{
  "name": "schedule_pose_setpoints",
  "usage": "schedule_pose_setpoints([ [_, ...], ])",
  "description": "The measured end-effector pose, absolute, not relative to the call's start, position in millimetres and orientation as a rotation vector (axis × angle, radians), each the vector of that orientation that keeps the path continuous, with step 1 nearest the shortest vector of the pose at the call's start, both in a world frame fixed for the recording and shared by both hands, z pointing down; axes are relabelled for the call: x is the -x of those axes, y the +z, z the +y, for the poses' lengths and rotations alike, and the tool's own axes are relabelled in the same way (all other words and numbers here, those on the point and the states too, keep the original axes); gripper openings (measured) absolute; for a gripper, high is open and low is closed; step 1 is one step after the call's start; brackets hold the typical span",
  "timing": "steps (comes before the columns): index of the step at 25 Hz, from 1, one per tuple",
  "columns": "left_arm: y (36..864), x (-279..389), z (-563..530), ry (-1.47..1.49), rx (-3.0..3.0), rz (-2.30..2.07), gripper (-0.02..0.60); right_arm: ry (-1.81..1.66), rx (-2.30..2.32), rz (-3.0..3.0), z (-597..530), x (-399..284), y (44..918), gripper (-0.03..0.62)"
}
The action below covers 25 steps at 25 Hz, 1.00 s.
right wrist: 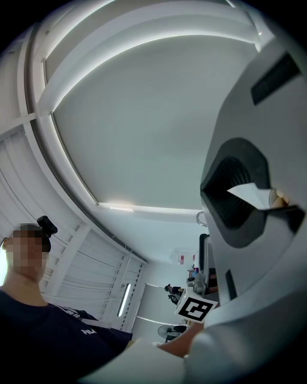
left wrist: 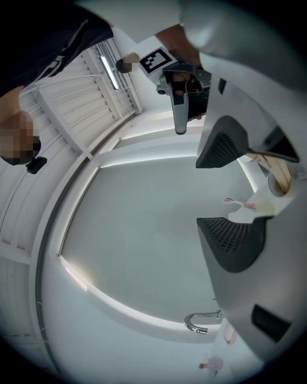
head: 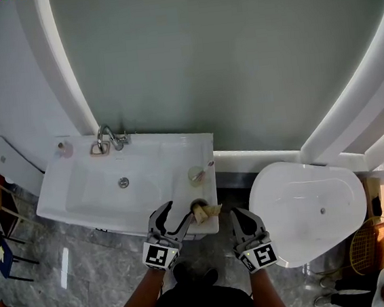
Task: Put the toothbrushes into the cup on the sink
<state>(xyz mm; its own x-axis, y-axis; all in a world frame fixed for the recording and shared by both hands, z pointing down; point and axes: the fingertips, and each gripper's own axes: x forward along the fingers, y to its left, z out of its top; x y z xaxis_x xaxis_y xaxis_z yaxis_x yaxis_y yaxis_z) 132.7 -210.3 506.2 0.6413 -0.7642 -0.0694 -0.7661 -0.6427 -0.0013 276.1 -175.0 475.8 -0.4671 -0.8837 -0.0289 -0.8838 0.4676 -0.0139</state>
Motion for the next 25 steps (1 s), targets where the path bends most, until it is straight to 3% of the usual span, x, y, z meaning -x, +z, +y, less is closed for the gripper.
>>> schedule_pose_setpoints([
  [6, 494, -117, -214, 0.108, 2.795, 1.365, 0.262, 0.02, 1.618, 2.653, -176, -277, 472, 0.026],
  [14, 492, -106, -212, 0.106, 2.756, 1.428, 0.069, 0.015, 1.618, 2.653, -174, -274, 474, 0.026],
  [19, 496, -100, -212, 0.082, 2.744, 1.473, 0.029, 0.013, 1.612, 2.656, -174, -272, 475, 0.026],
  [25, 490, -100, -211, 0.087, 2.734, 1.467, 0.025, 0.011, 1.61, 2.659, -174, -271, 474, 0.026],
])
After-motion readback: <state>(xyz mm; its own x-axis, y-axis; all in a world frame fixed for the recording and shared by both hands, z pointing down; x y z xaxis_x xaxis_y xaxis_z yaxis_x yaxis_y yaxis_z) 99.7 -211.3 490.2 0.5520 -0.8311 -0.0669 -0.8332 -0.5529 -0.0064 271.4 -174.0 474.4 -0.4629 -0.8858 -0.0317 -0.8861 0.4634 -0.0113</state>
